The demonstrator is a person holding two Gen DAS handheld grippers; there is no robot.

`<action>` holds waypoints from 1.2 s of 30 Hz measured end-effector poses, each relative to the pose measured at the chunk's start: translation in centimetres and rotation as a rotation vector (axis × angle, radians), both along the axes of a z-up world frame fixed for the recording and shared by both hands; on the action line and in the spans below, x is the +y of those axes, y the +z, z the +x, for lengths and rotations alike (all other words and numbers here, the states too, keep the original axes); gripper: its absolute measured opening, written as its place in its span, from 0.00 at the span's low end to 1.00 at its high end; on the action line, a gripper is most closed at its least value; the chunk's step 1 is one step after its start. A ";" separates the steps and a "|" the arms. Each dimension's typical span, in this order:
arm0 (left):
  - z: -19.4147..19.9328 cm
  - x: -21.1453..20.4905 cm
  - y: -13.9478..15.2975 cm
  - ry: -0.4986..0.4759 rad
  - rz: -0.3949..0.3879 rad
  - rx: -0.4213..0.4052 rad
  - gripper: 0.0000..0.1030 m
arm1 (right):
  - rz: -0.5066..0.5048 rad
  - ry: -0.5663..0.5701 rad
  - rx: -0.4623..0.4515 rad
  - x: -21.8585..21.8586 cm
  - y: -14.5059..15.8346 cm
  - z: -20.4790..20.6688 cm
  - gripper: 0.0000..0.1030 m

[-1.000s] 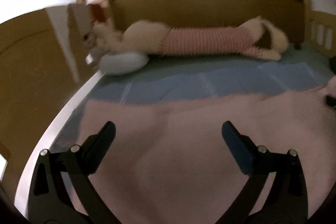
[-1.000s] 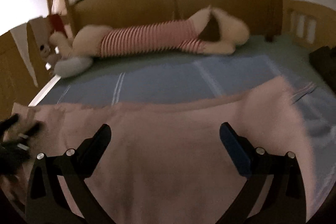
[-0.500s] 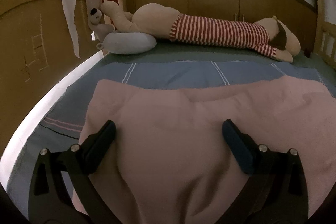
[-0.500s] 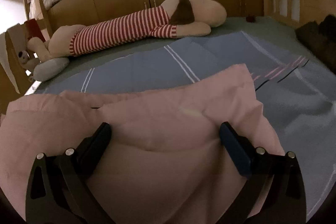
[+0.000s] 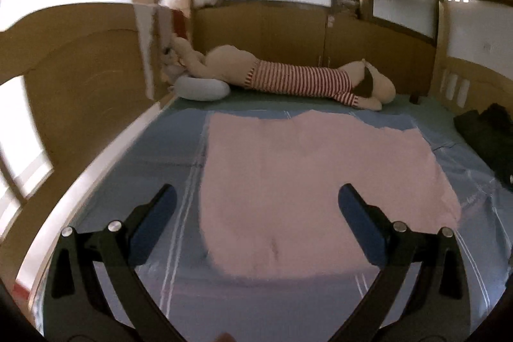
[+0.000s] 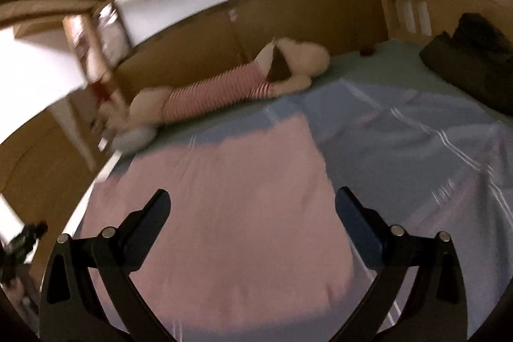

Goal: Fold large clothes

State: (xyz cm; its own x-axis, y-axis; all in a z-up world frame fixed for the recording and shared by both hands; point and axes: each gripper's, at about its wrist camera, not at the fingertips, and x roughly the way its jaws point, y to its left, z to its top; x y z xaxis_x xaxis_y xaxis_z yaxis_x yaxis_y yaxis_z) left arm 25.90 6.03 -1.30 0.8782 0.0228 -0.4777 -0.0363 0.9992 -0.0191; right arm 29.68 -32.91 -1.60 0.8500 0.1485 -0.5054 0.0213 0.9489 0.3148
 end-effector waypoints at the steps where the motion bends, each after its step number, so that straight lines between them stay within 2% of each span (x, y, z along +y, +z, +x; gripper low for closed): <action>1: -2.4 -0.3 0.2 0.013 0.016 -0.001 0.98 | -0.020 0.021 0.014 0.2 0.1 -3.2 0.99; 3: -6.2 -1.2 -0.1 0.030 0.055 -0.017 0.98 | -0.062 0.038 0.005 0.5 -0.2 -7.5 0.99; 5: -9.0 -2.2 -0.8 0.024 0.080 -0.030 0.98 | -0.145 0.047 0.040 1.5 -0.5 -11.2 0.99; 8: -11.3 -3.9 -1.8 0.000 0.100 0.010 0.98 | -0.173 0.033 0.062 2.9 -1.6 -15.8 0.99; 10: -13.0 -4.6 -2.5 -0.007 0.096 0.017 0.98 | -0.174 0.058 0.088 3.8 -2.4 -16.8 0.99; 13: -14.7 -6.2 -3.2 -0.031 0.104 0.034 0.98 | -0.215 0.087 0.077 5.7 -2.8 -19.3 0.99; 15: -15.8 -7.1 -2.8 -0.037 0.102 0.016 0.98 | -0.241 0.124 0.072 7.0 -2.9 -20.6 0.99; 20: -18.2 -8.1 -1.9 -0.039 0.094 -0.036 0.98 | -0.278 0.132 0.012 7.9 -1.9 -23.1 0.99; 23: -18.6 -8.2 -1.6 -0.027 0.084 -0.057 0.98 | -0.281 0.101 0.009 7.7 -1.6 -22.9 0.99; 29: -18.9 -7.9 -2.1 0.044 0.110 -0.081 0.98 | -0.279 0.064 -0.010 7.7 -1.5 -23.4 0.99; 36: -18.5 -6.3 -1.7 0.031 0.012 -0.059 0.98 | -0.280 0.081 -0.033 8.1 -1.5 -23.6 0.99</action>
State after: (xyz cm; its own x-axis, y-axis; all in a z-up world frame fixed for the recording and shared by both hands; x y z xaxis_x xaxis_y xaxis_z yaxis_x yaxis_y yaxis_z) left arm 7.37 -0.32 -3.01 0.9036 0.0554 -0.4248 -0.0659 0.9978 -0.0101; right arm 6.10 -24.76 -3.12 0.8579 0.0752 -0.5082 -0.0639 0.9972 0.0397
